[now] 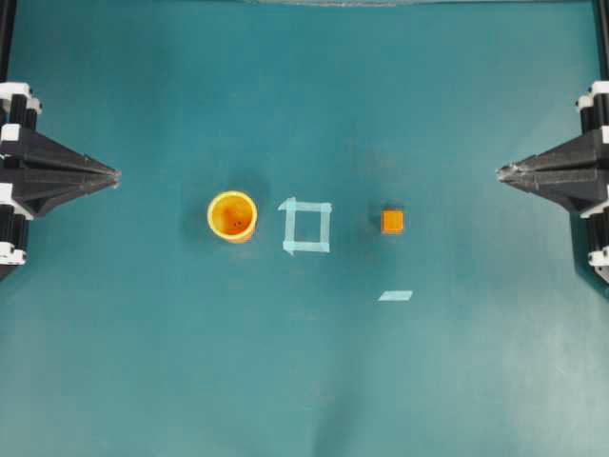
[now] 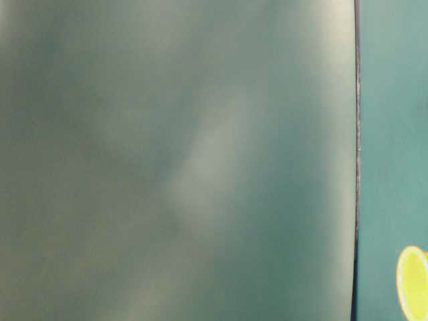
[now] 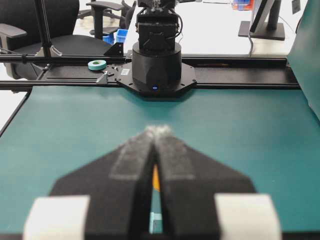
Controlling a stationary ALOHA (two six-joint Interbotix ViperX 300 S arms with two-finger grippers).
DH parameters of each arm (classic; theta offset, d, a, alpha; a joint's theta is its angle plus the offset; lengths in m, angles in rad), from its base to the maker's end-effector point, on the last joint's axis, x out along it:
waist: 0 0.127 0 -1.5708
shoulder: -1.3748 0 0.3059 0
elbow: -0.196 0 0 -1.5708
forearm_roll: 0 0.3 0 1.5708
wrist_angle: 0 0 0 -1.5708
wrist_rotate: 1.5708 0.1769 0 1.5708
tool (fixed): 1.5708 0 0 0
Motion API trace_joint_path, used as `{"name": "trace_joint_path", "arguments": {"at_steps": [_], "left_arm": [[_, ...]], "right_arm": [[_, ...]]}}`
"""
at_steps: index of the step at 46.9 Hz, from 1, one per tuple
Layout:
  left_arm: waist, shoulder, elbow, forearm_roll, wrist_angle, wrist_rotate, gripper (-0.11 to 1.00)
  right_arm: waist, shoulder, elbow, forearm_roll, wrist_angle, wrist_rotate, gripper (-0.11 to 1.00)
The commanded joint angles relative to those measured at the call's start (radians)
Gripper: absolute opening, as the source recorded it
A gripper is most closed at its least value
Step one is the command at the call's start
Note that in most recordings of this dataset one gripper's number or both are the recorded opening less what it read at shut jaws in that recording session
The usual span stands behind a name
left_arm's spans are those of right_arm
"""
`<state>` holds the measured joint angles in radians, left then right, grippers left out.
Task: Move the block to the right with right arm.
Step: 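Move the right gripper left and down toward the orange cube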
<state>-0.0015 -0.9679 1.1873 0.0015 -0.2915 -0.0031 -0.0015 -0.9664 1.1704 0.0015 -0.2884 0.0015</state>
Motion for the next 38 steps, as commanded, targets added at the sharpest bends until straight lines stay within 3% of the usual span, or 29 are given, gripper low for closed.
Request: {"name": "trace_joint_path", "arguments": {"at_steps": [1,10,27,30,38], "left_arm": [[0.000,0.003,-0.037,0.008,0.043,-0.011,0.00],[0.000,-0.003,-0.046,0.008,0.114,-0.014,0.00],[-0.002,-0.003,-0.048,0.008,0.123,-0.014,0.00],[-0.002,-0.003,-0.048,0.009,0.121,-0.002,0.00],[0.000,-0.003,-0.049,0.009,0.121,0.005,0.00]], "right_arm": [[0.000,0.012,-0.021,0.002,-0.002,0.011,0.00],[0.000,0.043,-0.054,0.002,0.080,0.003,0.00],[-0.003,0.112,-0.086,0.003,0.092,0.011,0.01],[-0.008,0.133,-0.094,0.002,0.094,0.011,0.08],[-0.040,0.218,-0.127,0.023,0.097,0.021,0.46]]}}
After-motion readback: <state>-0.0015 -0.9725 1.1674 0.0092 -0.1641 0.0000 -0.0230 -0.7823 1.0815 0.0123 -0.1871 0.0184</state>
